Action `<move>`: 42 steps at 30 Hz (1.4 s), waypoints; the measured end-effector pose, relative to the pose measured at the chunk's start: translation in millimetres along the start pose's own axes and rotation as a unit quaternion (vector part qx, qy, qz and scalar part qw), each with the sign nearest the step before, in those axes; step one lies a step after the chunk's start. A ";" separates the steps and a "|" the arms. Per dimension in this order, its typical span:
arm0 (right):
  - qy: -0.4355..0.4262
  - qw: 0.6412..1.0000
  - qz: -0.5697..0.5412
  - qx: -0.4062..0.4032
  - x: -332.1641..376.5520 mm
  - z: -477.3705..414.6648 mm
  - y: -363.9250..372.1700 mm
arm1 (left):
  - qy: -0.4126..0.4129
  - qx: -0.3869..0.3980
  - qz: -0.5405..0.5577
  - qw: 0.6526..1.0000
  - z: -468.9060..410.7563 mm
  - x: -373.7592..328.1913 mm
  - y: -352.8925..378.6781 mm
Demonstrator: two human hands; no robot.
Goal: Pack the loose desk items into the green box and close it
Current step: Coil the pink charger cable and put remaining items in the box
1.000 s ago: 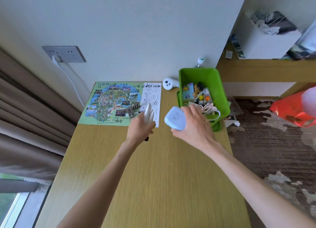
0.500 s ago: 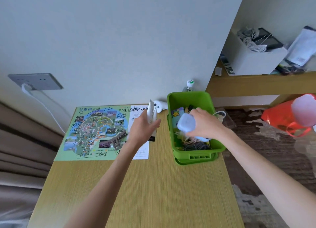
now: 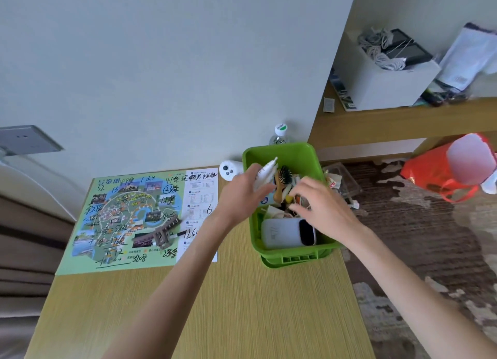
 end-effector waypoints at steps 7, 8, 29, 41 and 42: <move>0.207 0.967 -0.054 -0.135 -59.1 23.2 -6.5 | -0.061 0.011 -0.021 0.998 -44.0 -24.9 57.6; 0.207 0.969 -0.060 -0.122 -59.7 24.6 2.7 | -0.086 0.007 0.007 0.996 -47.9 -24.5 66.3; 0.138 0.977 0.017 -0.165 -18.5 21.6 7.9 | -0.176 -0.203 -0.043 0.962 58.4 95.2 -35.5; -0.045 0.996 -0.004 -0.076 126.1 11.8 70.6 | -0.322 0.070 -0.216 0.919 154.8 237.7 -33.6; -0.038 0.996 -0.002 -0.078 123.9 10.8 71.6 | -0.316 0.093 -0.247 0.911 158.7 242.6 -28.6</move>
Point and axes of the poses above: each hand's wrist, its own z-axis away from the middle knuckle, its own y-axis out of the palm, x = y × z, the point moved 8 cm from there along -z, towards the middle knuckle, and after that the axes turned 12 degrees about y, right-handed, at the moved point
